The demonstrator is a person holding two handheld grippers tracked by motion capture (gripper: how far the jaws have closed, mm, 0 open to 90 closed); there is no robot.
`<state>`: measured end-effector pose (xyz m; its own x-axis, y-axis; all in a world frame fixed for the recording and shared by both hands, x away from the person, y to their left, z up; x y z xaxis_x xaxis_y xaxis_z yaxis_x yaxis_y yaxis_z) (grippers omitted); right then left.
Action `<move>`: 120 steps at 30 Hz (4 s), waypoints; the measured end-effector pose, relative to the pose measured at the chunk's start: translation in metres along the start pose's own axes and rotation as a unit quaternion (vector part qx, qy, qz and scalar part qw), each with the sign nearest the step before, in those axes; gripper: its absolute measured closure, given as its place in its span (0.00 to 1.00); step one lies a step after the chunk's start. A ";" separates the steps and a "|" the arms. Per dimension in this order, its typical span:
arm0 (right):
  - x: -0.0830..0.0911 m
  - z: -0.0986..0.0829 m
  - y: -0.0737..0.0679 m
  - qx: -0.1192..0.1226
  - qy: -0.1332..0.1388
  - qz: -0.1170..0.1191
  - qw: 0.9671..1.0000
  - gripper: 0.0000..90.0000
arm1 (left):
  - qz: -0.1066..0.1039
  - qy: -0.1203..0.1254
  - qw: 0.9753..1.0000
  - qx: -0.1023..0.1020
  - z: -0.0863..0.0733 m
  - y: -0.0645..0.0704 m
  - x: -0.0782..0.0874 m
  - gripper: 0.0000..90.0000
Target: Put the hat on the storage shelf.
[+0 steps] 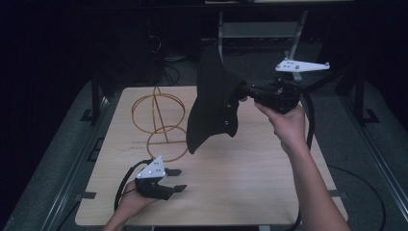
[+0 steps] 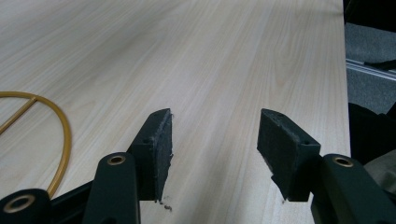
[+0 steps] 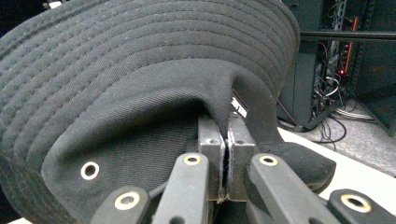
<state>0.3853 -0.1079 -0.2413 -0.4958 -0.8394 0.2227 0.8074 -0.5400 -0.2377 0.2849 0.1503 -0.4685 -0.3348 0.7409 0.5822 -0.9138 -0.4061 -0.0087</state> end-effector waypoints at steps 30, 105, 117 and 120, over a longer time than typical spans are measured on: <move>-0.091 0.049 -0.025 0.010 -0.014 0.039 0.999 0.97 | -0.024 -0.007 1.000 -0.012 0.000 0.006 -0.008 0.50; -0.194 0.010 -0.078 0.062 -0.136 0.112 0.982 0.36 | -0.084 -0.021 0.995 -0.056 0.010 0.044 -0.026 0.46; -0.140 -0.003 -0.041 0.044 -0.113 0.071 0.990 0.35 | -0.080 -0.016 0.995 -0.054 0.010 0.041 -0.026 0.45; -0.127 -0.009 -0.032 0.039 -0.111 0.060 0.991 0.34 | -0.078 -0.011 0.996 -0.048 0.011 0.041 -0.027 0.45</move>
<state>0.4195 0.0150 -0.2700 -0.3192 -0.8585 0.4015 0.8831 -0.4232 -0.2028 0.2591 0.1081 -0.4760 -0.1835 0.7782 0.6006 -0.9722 -0.2340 0.0062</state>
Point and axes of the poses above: each handheld gripper's, and its own axes: x roughly backward along the jaws, z roughly out of its top, y roughly to its right, the point moved 7 cm from there along -x, roughly forward along the jaws, and after that the axes turned 3 degrees about z, right-handed, at the moved point
